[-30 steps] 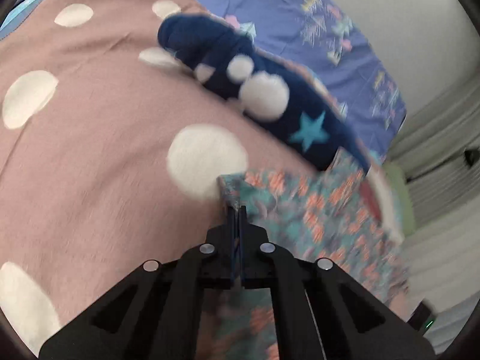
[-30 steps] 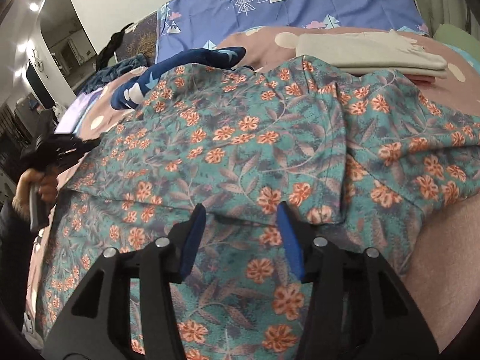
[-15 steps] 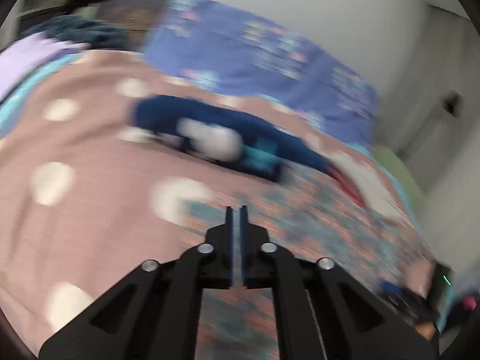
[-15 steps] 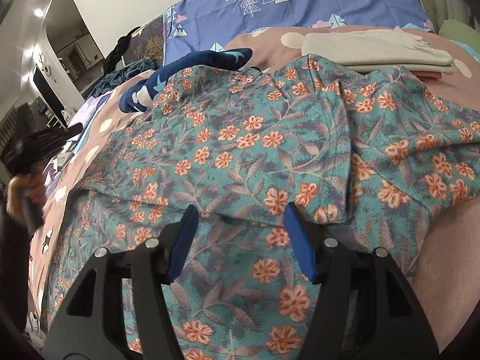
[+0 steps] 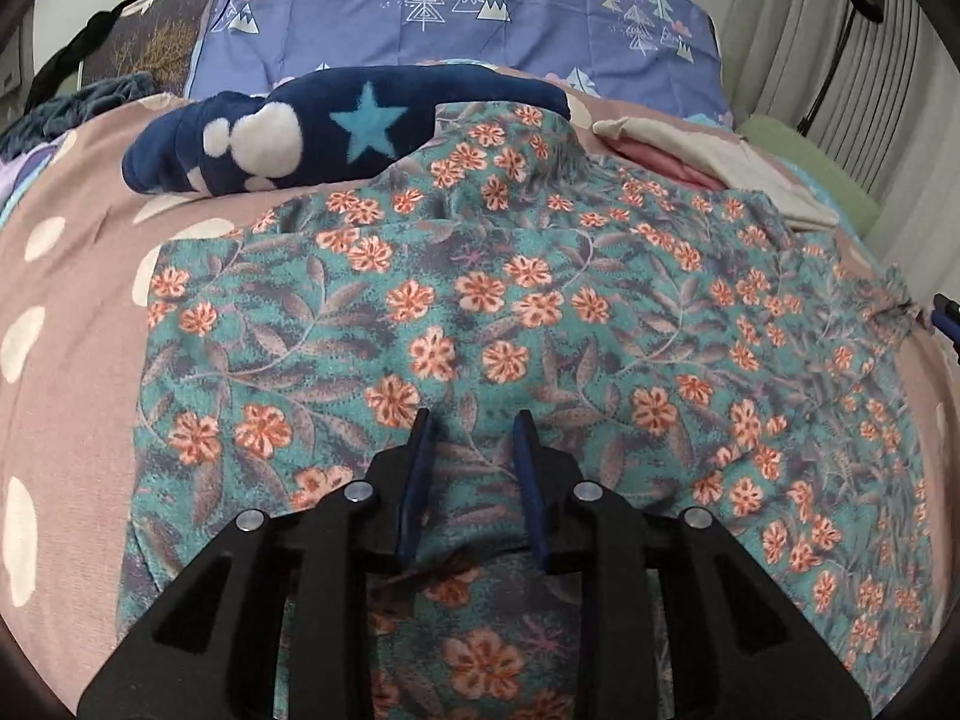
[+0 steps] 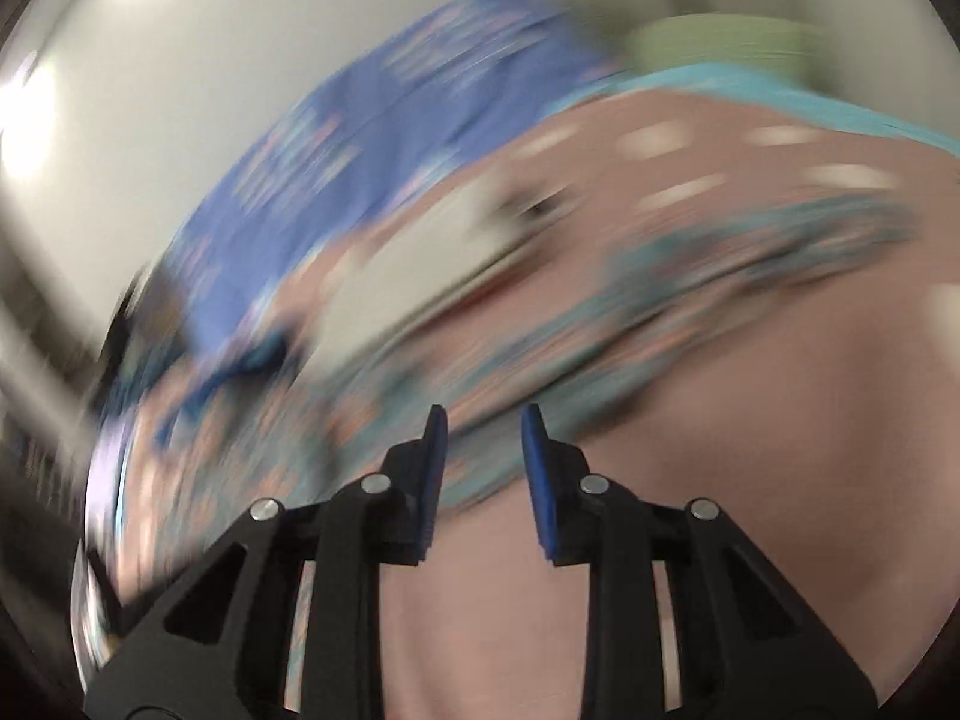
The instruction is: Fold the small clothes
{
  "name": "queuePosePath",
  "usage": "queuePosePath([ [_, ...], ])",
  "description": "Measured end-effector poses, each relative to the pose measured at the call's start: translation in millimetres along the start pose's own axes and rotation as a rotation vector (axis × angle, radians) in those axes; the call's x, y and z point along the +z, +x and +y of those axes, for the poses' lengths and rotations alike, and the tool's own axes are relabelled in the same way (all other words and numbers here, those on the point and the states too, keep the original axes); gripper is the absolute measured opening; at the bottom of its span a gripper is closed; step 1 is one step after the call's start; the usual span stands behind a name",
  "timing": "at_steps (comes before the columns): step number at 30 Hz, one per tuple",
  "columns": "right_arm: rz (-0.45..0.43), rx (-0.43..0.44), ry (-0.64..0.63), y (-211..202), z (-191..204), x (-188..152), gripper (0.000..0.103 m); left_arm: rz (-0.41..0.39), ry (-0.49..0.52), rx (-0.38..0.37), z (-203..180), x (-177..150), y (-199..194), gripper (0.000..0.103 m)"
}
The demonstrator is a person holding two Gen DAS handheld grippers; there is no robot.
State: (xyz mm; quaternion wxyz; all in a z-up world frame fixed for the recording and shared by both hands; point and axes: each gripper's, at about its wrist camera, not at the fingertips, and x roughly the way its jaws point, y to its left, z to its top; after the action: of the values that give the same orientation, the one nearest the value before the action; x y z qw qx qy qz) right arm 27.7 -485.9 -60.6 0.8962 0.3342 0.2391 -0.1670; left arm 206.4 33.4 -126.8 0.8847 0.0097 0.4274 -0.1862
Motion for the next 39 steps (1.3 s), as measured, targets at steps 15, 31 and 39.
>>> queuePosePath([
  [15, -0.014, -0.155, 0.342, 36, -118, 62, 0.034, -0.005, 0.007, -0.002, -4, -1, 1, 0.031],
  [31, 0.167, 0.500, -0.289, 41, 203, -70, 0.004, -0.011, -0.025, -0.060, 2, -2, -1, 0.037],
  [39, 0.520, 0.422, -0.364, 111, 212, -194, 0.014, -0.017, -0.099, -0.133, 12, 0, -6, 0.038],
])
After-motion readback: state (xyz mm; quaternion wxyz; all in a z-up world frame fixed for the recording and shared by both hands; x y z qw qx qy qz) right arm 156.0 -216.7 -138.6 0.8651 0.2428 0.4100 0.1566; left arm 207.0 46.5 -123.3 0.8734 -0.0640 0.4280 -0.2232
